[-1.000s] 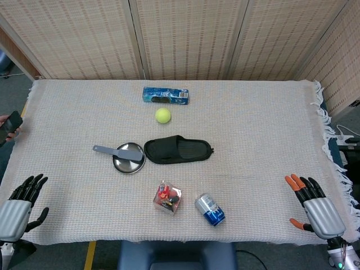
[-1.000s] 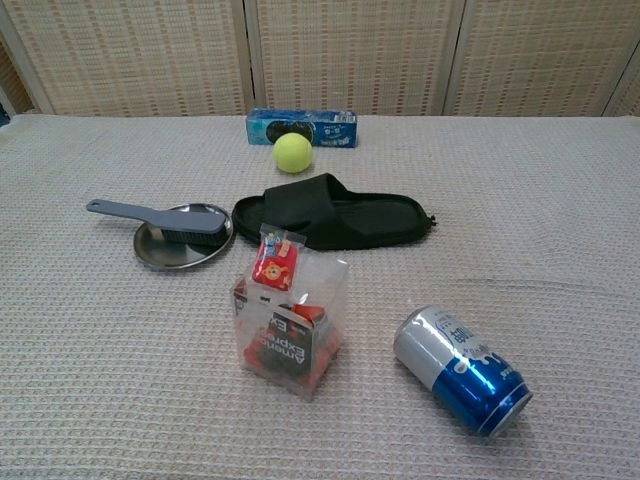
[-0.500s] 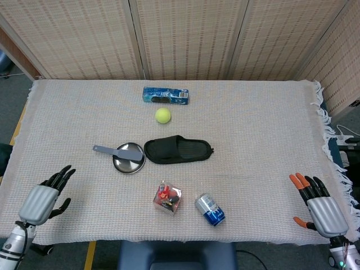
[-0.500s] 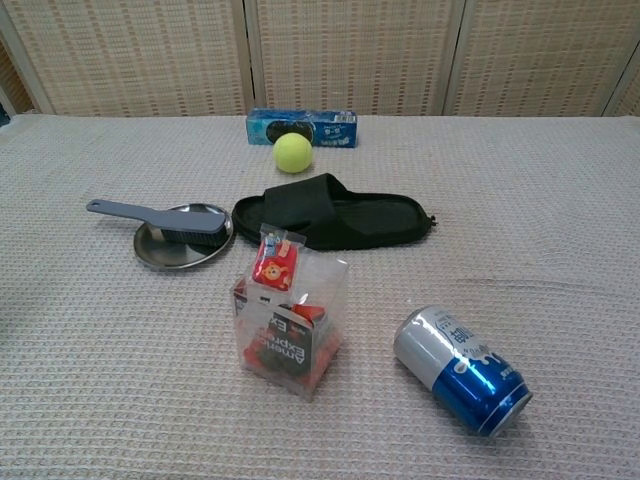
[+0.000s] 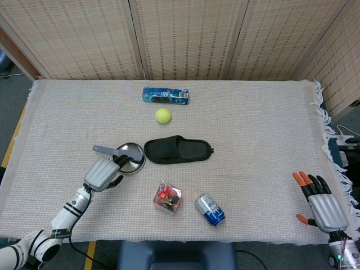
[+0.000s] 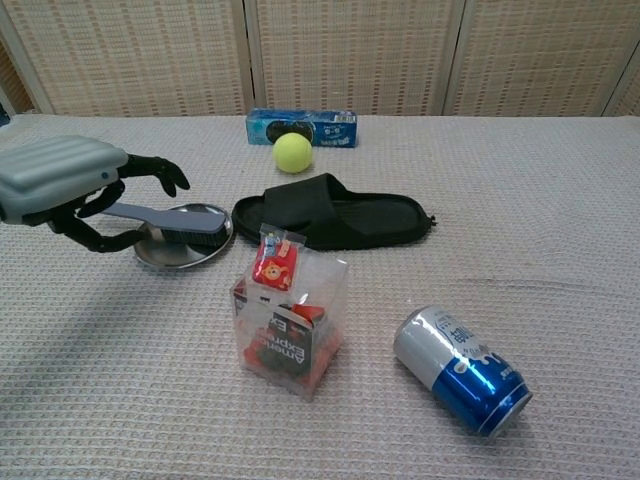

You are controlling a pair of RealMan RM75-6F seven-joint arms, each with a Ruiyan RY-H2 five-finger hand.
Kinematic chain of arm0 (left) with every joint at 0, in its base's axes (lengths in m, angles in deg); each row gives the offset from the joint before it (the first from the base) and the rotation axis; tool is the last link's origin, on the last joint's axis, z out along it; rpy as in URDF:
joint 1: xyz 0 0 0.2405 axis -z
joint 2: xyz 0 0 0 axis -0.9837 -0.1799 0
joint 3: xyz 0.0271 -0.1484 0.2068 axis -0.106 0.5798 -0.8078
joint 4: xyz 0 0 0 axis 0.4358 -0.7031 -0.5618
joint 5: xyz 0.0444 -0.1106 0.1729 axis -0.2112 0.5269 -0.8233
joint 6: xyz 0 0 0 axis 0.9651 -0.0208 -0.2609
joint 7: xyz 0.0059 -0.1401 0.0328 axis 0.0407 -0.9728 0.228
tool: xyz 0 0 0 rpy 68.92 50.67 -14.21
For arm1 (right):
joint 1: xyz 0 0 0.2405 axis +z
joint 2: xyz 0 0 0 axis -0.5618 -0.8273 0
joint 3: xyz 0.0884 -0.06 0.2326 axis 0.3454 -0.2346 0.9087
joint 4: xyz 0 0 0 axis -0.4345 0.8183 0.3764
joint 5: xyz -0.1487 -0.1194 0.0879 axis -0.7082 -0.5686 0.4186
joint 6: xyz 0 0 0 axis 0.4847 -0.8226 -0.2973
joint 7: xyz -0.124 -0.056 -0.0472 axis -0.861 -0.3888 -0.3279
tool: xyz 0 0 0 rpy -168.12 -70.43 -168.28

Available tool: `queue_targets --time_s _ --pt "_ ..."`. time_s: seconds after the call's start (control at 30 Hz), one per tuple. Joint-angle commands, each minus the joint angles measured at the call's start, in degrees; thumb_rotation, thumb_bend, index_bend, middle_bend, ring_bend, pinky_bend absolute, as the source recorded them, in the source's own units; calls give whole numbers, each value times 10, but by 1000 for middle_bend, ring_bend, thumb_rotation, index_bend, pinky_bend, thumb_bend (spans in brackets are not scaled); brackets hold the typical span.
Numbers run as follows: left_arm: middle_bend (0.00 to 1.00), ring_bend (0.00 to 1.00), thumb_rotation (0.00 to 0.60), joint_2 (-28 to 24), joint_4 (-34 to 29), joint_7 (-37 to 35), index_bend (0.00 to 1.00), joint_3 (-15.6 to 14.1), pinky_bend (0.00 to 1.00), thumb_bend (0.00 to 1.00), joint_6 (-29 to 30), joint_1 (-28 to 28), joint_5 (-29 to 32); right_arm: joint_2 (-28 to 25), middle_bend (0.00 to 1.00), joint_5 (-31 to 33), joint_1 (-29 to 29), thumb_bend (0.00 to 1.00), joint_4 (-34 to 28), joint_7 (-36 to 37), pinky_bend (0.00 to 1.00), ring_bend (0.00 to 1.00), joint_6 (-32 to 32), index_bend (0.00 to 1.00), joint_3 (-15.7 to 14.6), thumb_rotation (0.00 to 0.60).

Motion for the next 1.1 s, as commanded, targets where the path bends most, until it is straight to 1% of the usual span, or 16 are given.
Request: queue_targets --time_s 0.03,0.17,0.4,0.5,0.73,0.9,1.03,1.1 --pt "210 812 600 39 50 10 214 9 1000 387 -36 32 25 -1 0 1 -1 0 -1 -1 0 0 1 0 -1 600" --pt "162 820 600 68 99 12 197 10 1000 388 -48 53 36 -3 0 5 -2 0 -3 -2 0 0 2 0 0 600" --pt "144 821 600 107 181 4 167 5 1000 386 -65 79 48 -7 0 12 -1 0 -3 -1 0 0 10 0 -1 600" --pt "161 821 600 119 214 -3 166 6 1000 386 -75 87 61 -8 0 14 -1 0 -3 -2 0 0 11 0 0 600" --pt "206 821 600 129 258 -15 175 -1 1000 386 -91 101 73 -7 0 19 -1 0 -3 -6 0 0 15 0 0 600" --pt "264 821 600 134 271 -22 232 -9 1000 388 -84 105 70 -8 0 20 -2 0 -5 -9 0 0 11 0 2 600" --pt "306 821 600 140 282 -26 296 -13 1000 389 -81 106 72 -8 0 20 -2 0 -6 -9 0 0 15 0 0 600" --pt "326 821 600 143 287 -28 308 -14 1000 388 -76 107 72 -9 0 20 -1 0 -7 -8 0 0 16 0 0 600"
